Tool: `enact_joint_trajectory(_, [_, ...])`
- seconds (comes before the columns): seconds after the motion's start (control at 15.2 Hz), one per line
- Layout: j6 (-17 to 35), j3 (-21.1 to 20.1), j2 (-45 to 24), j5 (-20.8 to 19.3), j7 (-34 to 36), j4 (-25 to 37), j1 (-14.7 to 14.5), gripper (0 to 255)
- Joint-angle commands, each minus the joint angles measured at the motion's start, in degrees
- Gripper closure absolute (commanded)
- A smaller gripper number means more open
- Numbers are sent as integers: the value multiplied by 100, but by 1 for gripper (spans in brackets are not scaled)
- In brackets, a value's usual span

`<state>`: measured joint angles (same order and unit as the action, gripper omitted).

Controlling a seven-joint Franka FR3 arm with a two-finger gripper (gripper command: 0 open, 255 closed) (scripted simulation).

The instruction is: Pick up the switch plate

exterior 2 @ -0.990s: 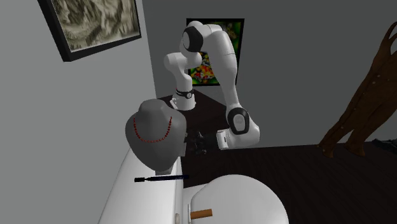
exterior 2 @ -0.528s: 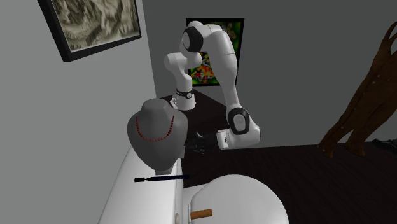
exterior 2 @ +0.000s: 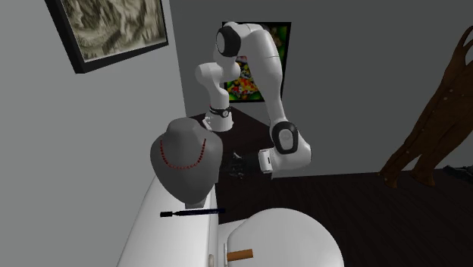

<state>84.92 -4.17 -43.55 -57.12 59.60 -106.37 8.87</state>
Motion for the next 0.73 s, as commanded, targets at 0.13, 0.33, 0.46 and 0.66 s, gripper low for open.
enact_joint_trajectory(0.13, [-77,-15,272,7,-121,-130,6,255])
enact_joint_trajectory(0.33, [-146,-26,478,15,-217,-218,7,255])
enact_joint_trajectory(0.46, [-193,-33,613,19,-285,-271,7,255])
enact_joint_trajectory(0.66, [-220,-37,690,21,-324,-300,7,255])
